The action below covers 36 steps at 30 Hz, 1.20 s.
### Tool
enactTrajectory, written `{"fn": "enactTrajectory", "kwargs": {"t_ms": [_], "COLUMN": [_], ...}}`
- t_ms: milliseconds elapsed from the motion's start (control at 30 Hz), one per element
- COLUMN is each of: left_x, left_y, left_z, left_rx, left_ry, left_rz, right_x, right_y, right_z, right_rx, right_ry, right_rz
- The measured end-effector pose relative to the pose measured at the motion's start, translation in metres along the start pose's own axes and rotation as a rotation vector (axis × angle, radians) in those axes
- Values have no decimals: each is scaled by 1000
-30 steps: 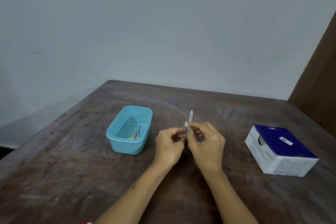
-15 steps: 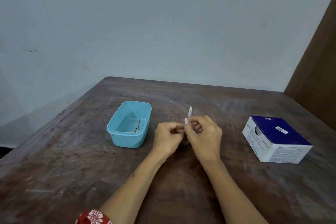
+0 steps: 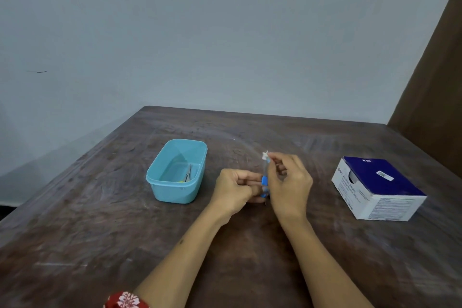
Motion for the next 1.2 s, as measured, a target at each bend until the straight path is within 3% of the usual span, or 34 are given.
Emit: {"fn": "enactTrajectory", "kwargs": {"t_ms": [167, 333, 533, 667, 867, 1033, 1200], "left_x": [2, -4, -2, -4, 1, -2, 1], "left_y": [-5, 1, -4, -2, -8, -2, -8], "left_z": [1, -4, -2, -3, 0, 0, 1], "left_rx": [13, 48, 104, 120, 110, 84, 153], "left_ry": [9, -28, 20, -17, 32, 18, 78], "left_rz": [-48, 49, -29, 13, -91, -23, -120], "right_x": [-3, 2, -4, 0, -4, 0, -5], "right_y": [3, -3, 3, -1, 3, 0, 3], "right_z": [1, 2, 2, 3, 2, 1, 5], "right_rx": [-25, 18, -55, -5, -27, -3, -11], "right_ry": [33, 20, 42, 38, 125, 118, 123], "right_rz": [102, -38, 126, 21, 182, 88, 197]}}
Point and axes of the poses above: each hand's wrist, its own x-axis towards the middle knuckle, its own y-axis out of the palm, z = x × y, the point moved 2 cm from there along x, towards the middle knuckle
